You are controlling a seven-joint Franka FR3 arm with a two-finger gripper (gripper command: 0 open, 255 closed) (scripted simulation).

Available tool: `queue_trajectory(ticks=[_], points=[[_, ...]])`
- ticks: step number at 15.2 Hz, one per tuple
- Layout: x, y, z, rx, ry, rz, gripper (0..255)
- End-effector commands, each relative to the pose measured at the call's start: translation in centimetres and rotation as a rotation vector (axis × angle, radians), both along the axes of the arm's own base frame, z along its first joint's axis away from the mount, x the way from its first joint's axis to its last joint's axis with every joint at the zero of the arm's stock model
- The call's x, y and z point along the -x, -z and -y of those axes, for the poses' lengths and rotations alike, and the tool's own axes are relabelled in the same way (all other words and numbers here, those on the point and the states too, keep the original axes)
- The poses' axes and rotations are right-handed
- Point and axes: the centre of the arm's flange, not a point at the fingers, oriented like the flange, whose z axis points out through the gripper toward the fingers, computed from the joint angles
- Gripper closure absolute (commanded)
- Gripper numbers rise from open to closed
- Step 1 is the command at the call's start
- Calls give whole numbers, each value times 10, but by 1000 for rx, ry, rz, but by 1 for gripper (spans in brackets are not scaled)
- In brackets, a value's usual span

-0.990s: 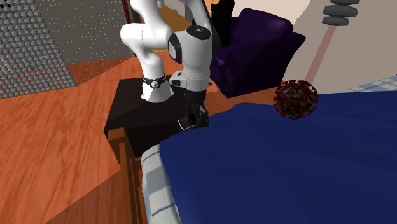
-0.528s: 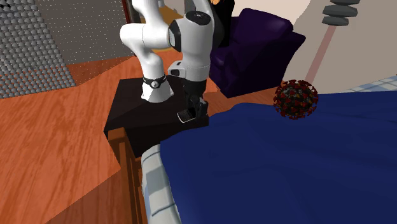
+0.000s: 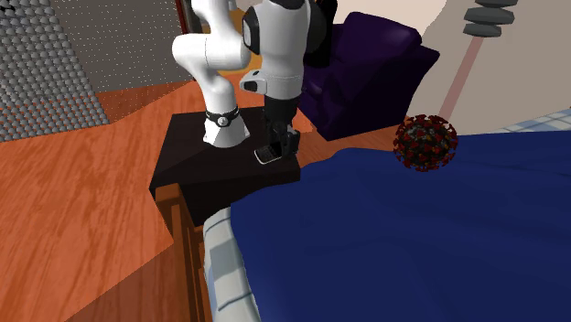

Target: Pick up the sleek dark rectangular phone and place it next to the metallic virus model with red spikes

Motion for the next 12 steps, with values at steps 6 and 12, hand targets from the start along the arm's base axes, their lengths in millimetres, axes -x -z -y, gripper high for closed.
queue_trajectory(ticks=[6, 12], points=[[-1, -39, 0, 0, 0, -1, 255], [-2, -63, -13, 0, 0, -1, 255]])
